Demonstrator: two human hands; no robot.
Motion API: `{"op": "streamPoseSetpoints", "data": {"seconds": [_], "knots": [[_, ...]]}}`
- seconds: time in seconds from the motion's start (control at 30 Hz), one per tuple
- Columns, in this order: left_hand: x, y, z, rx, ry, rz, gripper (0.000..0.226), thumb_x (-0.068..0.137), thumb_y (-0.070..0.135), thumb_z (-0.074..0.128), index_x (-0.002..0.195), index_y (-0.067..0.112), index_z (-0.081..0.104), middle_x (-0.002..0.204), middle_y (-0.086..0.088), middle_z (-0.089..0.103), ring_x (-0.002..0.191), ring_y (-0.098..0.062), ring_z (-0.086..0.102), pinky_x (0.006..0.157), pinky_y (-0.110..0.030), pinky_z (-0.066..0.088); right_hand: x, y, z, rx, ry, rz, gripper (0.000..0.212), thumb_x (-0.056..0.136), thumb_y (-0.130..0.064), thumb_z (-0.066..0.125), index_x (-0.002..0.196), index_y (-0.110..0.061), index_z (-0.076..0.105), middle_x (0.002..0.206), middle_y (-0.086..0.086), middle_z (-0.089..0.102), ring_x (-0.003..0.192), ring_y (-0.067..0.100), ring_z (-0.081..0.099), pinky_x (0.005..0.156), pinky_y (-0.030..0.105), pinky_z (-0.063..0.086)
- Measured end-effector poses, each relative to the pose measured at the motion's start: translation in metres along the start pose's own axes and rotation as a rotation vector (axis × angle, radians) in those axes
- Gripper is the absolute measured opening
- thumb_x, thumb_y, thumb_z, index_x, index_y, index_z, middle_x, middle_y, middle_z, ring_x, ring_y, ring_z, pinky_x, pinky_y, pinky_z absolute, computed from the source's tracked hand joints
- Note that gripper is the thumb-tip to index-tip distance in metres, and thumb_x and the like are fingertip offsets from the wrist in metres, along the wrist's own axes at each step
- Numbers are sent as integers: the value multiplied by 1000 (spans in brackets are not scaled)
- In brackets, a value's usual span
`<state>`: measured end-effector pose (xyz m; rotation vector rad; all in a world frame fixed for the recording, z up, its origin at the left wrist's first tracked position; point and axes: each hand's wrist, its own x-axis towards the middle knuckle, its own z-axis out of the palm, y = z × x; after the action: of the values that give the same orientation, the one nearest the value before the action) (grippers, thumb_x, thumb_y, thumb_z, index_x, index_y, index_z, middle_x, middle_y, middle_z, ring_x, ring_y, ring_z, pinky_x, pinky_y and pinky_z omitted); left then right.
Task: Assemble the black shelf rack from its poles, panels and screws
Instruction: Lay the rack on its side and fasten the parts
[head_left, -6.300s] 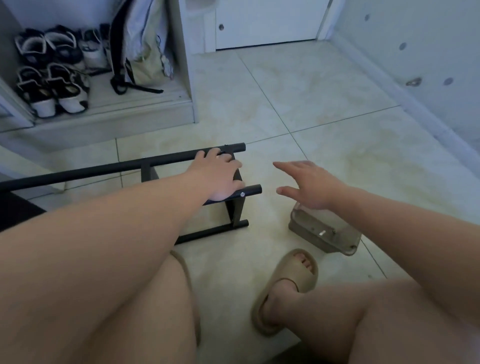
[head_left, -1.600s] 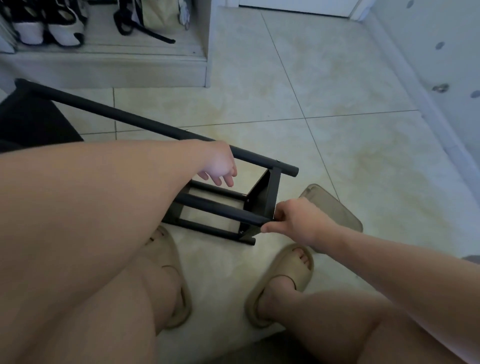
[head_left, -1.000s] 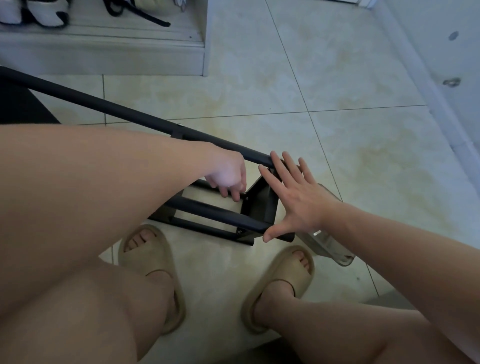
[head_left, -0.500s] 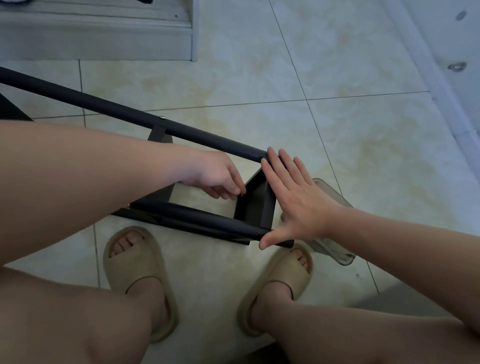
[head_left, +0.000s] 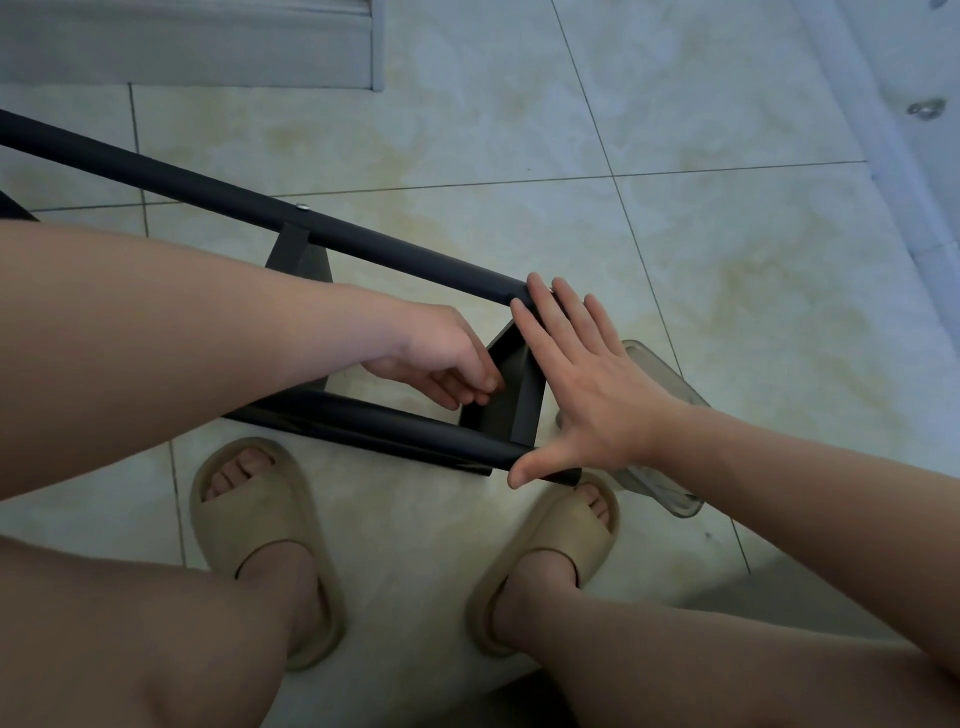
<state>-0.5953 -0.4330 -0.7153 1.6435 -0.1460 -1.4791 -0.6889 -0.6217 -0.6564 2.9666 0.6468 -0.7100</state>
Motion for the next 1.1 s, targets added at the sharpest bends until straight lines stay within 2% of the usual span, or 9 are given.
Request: {"op": "streamPoseSetpoints", "data": {"seconds": [0.1, 0.27, 0.4, 0.43, 0.57, 0.73, 0.83, 0.93, 1.1], "knots": [[1, 2, 2, -39, -35, -18, 11, 89, 4, 69, 98, 9, 73, 82, -5, 76, 69, -11, 71, 72, -27, 58, 0, 0, 0, 12, 9, 0, 151, 53, -106, 36, 160, -12, -15, 164, 8, -32, 151, 29, -31, 124, 48, -15], [6, 2, 12, -8, -88, -39, 12, 87, 3, 70, 83, 14, 71, 78, -3, 74, 71, -12, 70, 76, -28, 56, 0, 0, 1, 25, 16, -1, 151, 53, -105, 38, 161, -14, -13, 164, 8, -31, 151, 28, -31, 124, 48, -15], [13, -2, 21, 3, -201, -55, 35, 86, -1, 67, 60, 21, 73, 75, -2, 73, 68, -12, 70, 65, -23, 55, 2, 1, 4, 23, 32, -3, 150, 53, -105, 38, 161, -14, -12, 166, 9, -27, 152, 28, -30, 124, 49, -14], [15, -3, 23, -4, -230, -61, 36, 86, -3, 65, 60, 20, 74, 75, -3, 73, 69, -13, 71, 63, -22, 55, 2, 2, 5, 21, 36, -4, 150, 53, -106, 37, 162, -14, -12, 166, 9, -26, 152, 28, -29, 124, 50, -14], [22, -2, 23, -24, -298, -102, 17, 88, -5, 62, 87, 10, 71, 85, -7, 74, 74, -15, 73, 68, -24, 57, 3, 3, 7, 22, 56, -7, 150, 53, -106, 38, 162, -13, -7, 168, 11, -22, 153, 29, -25, 124, 50, -13], [31, 1, 17, -21, -436, -180, 17, 91, -1, 59, 96, 9, 72, 94, -7, 74, 79, -15, 71, 84, -29, 55, 5, 5, 10, 27, 62, -10, 150, 53, -105, 39, 163, -11, -2, 169, 14, -17, 154, 32, -21, 124, 52, -11], [38, 4, 14, -3, -470, -205, 15, 91, 0, 60, 99, 6, 71, 92, -7, 73, 77, -14, 70, 82, -28, 55, 7, 7, 12, 28, 76, -13, 149, 54, -105, 37, 163, -9, 2, 169, 16, -12, 155, 34, -17, 125, 55, -7], [42, 9, 15, 54, -502, -210, 21, 92, 3, 61, 111, 2, 69, 91, -8, 71, 75, -14, 67, 79, -27, 55, 8, 7, 14, 38, 82, -18, 148, 55, -105, 37, 163, -8, 6, 169, 18, -9, 155, 37, -14, 124, 58, -3], [44, 14, 16, 90, -553, -208, 23, 92, 0, 61, 115, -2, 66, 85, -9, 70, 73, -14, 64, 76, -27, 55, 9, 7, 15, 38, 74, -14, 146, 56, -106, 33, 162, -7, 12, 168, 22, -2, 155, 42, -7, 124, 60, 0]]}}
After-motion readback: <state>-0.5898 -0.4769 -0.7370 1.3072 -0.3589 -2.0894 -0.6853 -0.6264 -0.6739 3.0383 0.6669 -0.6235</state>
